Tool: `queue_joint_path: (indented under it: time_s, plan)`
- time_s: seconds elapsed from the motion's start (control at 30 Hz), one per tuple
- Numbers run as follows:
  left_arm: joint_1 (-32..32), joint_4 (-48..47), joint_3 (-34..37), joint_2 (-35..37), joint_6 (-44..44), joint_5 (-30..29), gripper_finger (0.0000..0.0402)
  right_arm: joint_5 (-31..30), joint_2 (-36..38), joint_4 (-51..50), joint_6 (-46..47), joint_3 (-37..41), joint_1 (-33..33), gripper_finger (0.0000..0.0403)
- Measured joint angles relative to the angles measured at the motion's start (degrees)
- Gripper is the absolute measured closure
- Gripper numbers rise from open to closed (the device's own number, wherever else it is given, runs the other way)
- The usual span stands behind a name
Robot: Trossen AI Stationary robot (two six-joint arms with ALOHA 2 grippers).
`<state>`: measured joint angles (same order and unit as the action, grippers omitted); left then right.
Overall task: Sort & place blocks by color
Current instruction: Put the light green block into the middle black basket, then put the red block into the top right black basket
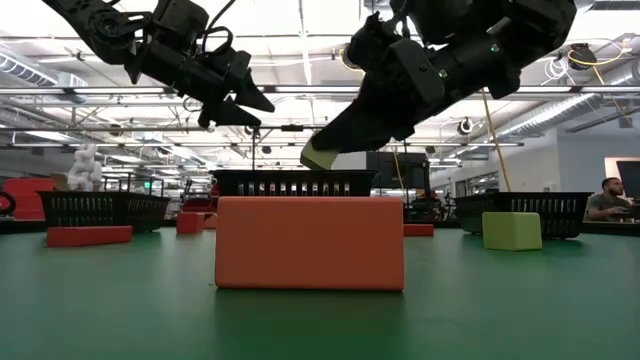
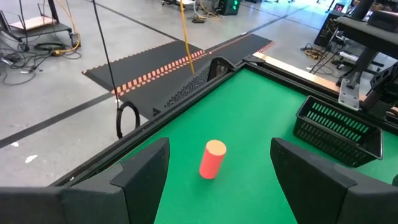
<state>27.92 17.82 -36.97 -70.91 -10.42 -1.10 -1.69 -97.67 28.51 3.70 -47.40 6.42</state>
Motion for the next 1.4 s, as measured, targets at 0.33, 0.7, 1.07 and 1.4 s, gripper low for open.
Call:
queue_joint_path:
  time_s: [0.33,0.7,1.07,1.4]
  plan:
    - [-0.3,-0.8,0.0,0.0,-0.7,-0.1,0.0119,-0.7,0.0,0.2,-0.6,0.0,-0.1,0.0086]
    - [-0.3,-1.1,0.0,0.0,-0.8,-0.4,0.0119,-3.0,4.6,-12.3,-1.6,-8.5,-9.1,0.0105]
    - [-0.2,-1.9,0.0,1.2,0.2,-0.1,0.0119,-1.7,-5.1,-34.9,-2.6,-25.8,-14.0,0.0106]
    - [-0.2,-6.8,0.0,7.8,1.7,1.1,0.0119,-1.2,-13.2,-32.6,-0.6,-26.0,-14.3,0.0106]
